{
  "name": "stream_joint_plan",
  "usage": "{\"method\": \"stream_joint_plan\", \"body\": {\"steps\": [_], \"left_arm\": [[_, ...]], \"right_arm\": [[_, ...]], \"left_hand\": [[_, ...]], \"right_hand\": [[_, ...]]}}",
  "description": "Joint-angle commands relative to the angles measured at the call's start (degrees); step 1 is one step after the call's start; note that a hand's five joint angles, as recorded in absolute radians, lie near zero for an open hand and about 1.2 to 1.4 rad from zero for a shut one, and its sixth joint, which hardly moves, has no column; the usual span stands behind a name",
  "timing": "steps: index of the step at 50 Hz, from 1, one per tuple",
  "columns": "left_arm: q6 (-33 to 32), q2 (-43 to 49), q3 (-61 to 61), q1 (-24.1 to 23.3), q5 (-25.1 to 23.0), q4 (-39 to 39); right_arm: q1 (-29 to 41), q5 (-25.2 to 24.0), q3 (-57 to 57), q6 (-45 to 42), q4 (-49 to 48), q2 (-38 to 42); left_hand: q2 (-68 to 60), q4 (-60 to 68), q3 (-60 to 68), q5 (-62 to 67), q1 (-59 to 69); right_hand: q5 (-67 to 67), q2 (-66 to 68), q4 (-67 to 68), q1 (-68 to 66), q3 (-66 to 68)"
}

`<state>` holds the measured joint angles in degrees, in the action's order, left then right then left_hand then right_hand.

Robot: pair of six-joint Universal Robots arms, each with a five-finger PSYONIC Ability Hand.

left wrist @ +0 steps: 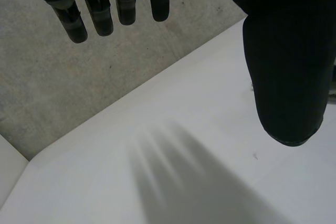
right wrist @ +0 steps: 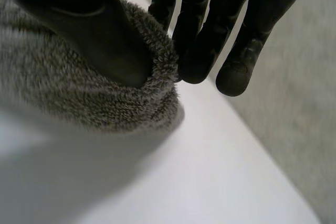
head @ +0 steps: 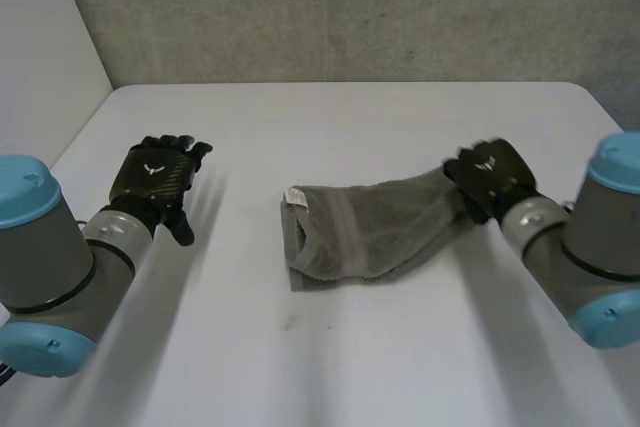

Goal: Fold the towel.

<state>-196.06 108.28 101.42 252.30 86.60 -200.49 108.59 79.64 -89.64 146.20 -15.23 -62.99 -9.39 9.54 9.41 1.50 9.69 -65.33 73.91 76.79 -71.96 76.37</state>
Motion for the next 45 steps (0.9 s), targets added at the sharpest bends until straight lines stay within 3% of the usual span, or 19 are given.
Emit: {"method": "stream_joint_plan", "body": {"steps": [1,9,17,18,19,20,21,23,29,31,34,35,38,40,45], "left_arm": [[0.06,0.00,0.01,-0.05,0.14,0.10],[0.06,-0.17,0.71,-0.05,-0.03,0.10],[0.06,-0.52,0.45,-0.40,0.14,0.10],[0.06,-0.70,0.01,-0.67,0.15,0.18],[0.06,-0.70,0.01,-0.67,0.15,0.19],[0.15,-0.88,-0.43,-0.93,0.15,0.27],[0.15,-0.88,-0.43,-0.93,0.15,0.27],[0.15,-0.97,-1.48,-1.28,0.23,0.27],[3.23,-0.97,-6.93,-4.62,0.50,1.77],[5.69,-0.53,-9.48,-6.12,0.67,3.09],[10.93,1.31,-15.25,-9.18,0.76,6.67],[15.14,4.28,-19.29,-11.72,0.76,9.30],[17.82,6.15,-22.14,-13.50,0.76,10.47],[22.28,11.05,-27.56,-17.18,0.67,13.27],[26.16,18.43,-34.69,-20.17,0.94,15.30]], "right_arm": [[12.87,-0.10,11.86,-0.74,7.94,4.11],[23.75,-1.15,23.79,-2.85,17.60,13.23],[26.23,0.08,26.80,-5.05,18.22,17.29],[26.49,-0.01,26.98,-4.70,18.22,17.29],[26.49,0.08,26.80,-3.74,18.14,16.77],[26.49,0.08,26.80,-3.73,18.13,16.76],[26.32,0.08,26.71,-1.91,18.13,15.89],[25.88,0.17,26.19,0.98,18.13,14.32],[22.98,0.52,22.06,12.35,18.31,7.54],[14.23,0.87,16.81,21.27,18.40,2.03],[9.20,0.17,13.63,26.65,18.31,-0.28],[9.18,0.17,13.62,26.68,18.31,-0.29],[6.10,0.17,12.30,29.58,18.40,-0.37],[4.79,0.08,11.86,30.19,18.40,-0.29],[2.94,-0.45,11.68,30.63,18.22,1.03]], "left_hand": [[-0.61,0.46,0.59,-1.50,0.31],[-0.61,0.46,0.59,-1.50,0.31],[-0.61,0.46,0.59,-1.50,0.31],[-0.61,0.46,0.59,-1.50,0.31],[-0.61,0.46,0.59,-1.50,0.31],[-0.61,0.46,0.59,-1.50,0.31],[-0.61,0.46,0.59,-1.50,0.31],[-0.61,0.46,0.59,-1.50,0.31],[-0.99,0.85,0.97,-1.12,0.69],[-1.33,1.18,1.31,-0.78,1.03],[-1.66,1.52,1.64,-0.45,1.36],[-2.16,2.02,2.14,0.05,1.86],[-2.17,2.02,2.15,0.06,1.87],[-2.17,2.02,2.15,0.06,1.87],[-2.83,2.69,2.82,0.73,2.54]], "right_hand": [[-4.67,6.09,3.21,-8.04,3.63],[-4.67,6.09,3.21,-8.04,3.63],[-4.67,6.09,3.21,-8.04,3.63],[11.43,-10.00,-12.88,8.05,-12.47],[41.40,-39.97,-42.85,38.02,-42.43],[41.70,-40.27,-43.15,38.32,-42.73],[59.69,-58.26,-61.14,56.31,-60.72],[65.33,-63.91,-66.79,61.96,-66.37],[65.33,-63.91,-66.79,61.96,-66.37],[65.33,-63.91,-66.79,61.96,-66.37],[65.33,-63.91,-66.79,61.96,-66.37],[65.33,-63.91,-66.79,61.96,-66.37],[65.33,-63.91,-66.79,61.96,-66.37],[65.33,-63.91,-66.79,61.96,-66.37],[65.33,-63.91,-66.79,61.96,-66.37]]}}
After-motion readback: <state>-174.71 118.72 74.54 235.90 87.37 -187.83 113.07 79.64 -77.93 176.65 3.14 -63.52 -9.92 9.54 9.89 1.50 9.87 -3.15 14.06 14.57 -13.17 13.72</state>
